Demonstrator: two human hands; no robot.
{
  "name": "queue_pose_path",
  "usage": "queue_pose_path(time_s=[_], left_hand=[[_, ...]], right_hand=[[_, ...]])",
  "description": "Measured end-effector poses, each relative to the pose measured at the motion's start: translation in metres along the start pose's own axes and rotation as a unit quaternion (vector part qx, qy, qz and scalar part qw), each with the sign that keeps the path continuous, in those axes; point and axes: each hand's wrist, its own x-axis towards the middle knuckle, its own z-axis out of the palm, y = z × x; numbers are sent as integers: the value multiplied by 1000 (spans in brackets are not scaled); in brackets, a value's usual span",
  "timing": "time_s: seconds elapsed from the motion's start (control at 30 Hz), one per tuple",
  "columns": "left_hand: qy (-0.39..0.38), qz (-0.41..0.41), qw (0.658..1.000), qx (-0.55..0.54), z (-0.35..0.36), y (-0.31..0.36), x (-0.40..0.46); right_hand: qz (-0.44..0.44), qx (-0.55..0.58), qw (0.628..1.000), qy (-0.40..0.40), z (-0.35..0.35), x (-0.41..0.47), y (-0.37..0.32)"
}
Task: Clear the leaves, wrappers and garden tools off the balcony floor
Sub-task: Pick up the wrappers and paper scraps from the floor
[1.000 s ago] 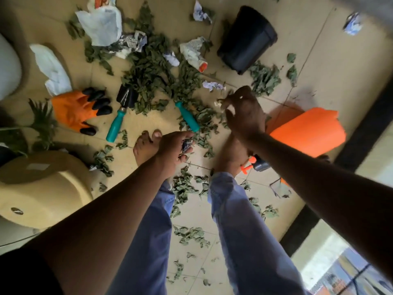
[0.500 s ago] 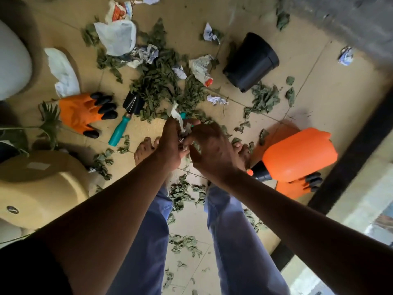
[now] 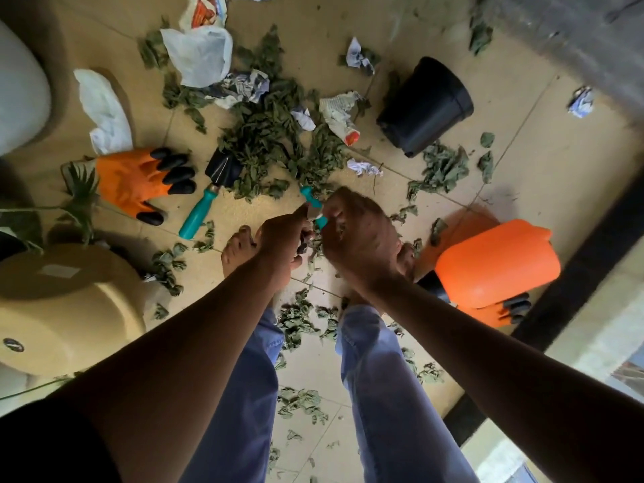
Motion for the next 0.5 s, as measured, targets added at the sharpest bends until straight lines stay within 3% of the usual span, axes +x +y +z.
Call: queue_pose_path(time_s=[0.1,0.3,0.5], left_hand=[[1,-26,999,-19,-7,-1,7],[0,9,999,31,-25,-10,16],[6,1,1000,18,-37,-20,23]], right_hand=[[65,-48,995,54,9,32,23],[89,-276,956,-52,27,86,89],[85,-277,956,-41,22,86,90]])
